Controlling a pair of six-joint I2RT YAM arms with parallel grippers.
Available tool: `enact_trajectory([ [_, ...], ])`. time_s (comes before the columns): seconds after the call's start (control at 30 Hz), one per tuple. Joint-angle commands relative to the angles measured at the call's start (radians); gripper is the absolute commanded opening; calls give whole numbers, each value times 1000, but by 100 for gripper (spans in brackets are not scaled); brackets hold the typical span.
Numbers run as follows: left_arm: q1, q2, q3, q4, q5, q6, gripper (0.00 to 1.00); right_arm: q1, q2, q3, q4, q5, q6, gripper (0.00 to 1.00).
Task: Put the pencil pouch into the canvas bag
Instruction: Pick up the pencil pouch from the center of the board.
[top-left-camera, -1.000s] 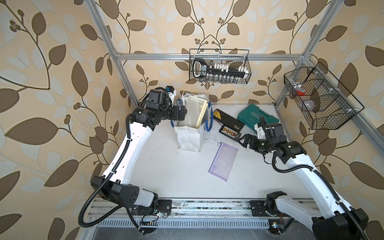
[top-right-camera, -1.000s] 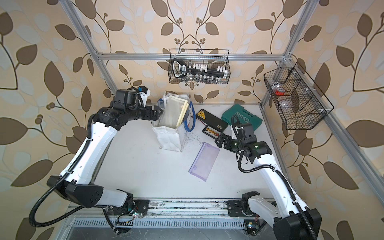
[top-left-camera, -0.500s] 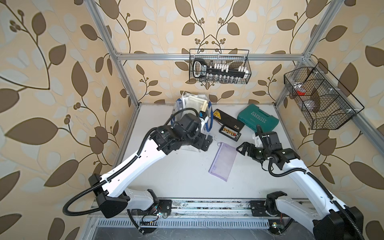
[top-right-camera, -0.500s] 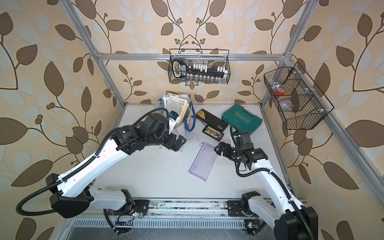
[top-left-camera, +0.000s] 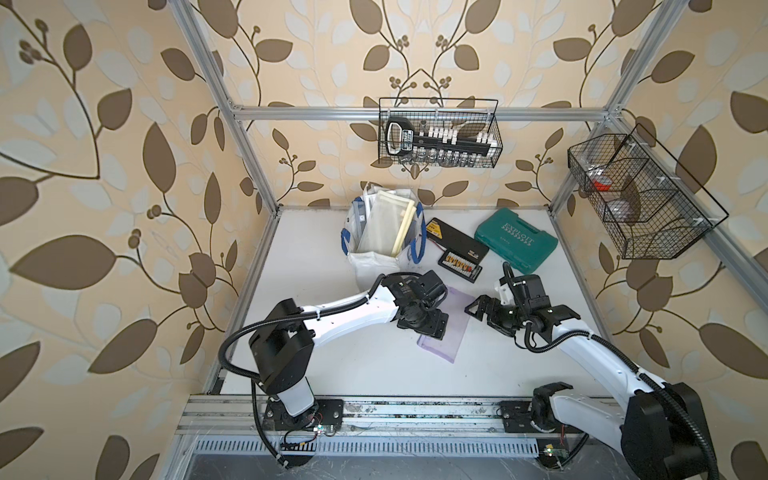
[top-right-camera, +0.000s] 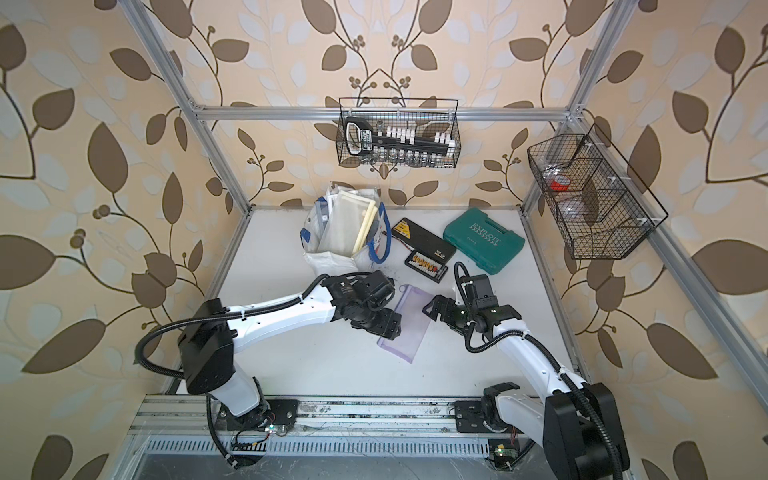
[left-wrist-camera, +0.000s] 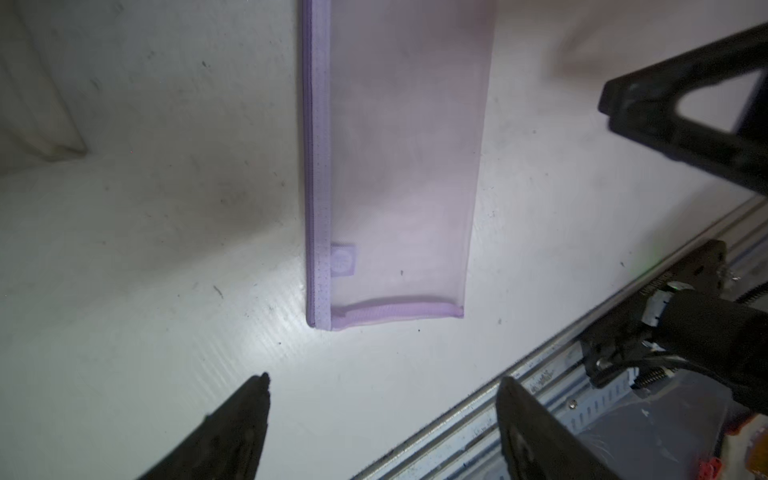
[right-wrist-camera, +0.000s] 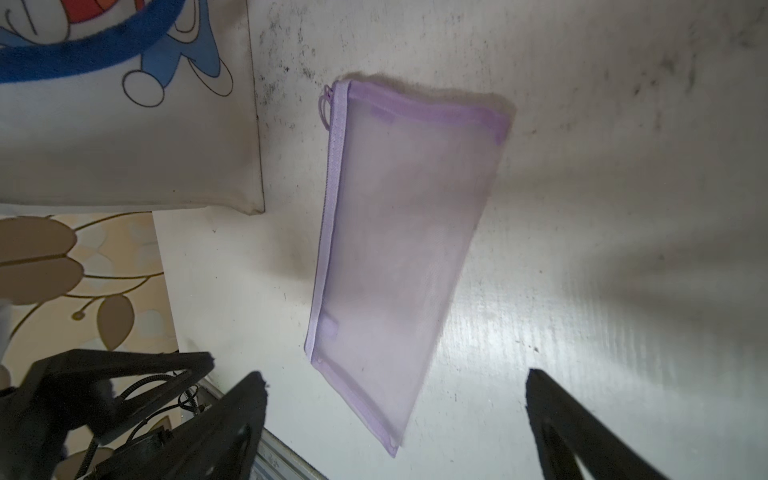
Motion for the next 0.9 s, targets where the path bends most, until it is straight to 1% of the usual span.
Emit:
enact_trajectory([
  [0.0,20,44,26,48,-5,-28,83,-3,14,-31,72,-39,15,94],
  [0.17,59,113,28,82,54,-27,82,-3,25,-60,127,-58,29,92],
  [0.27,65,153,36,95,73,-15,82,-2,51,-59,143,-59,25,91],
  [0.47,65,226,72,115,119,-19,82,-3,98,-81,199,-56,30,91],
  [0.7,50,255,38,159,165,-45,79,-3,175,-93,263,-94,36,91],
  [0.87,21,268,13,195,204,-70,74,-2,188,-114,305,-111,50,87],
])
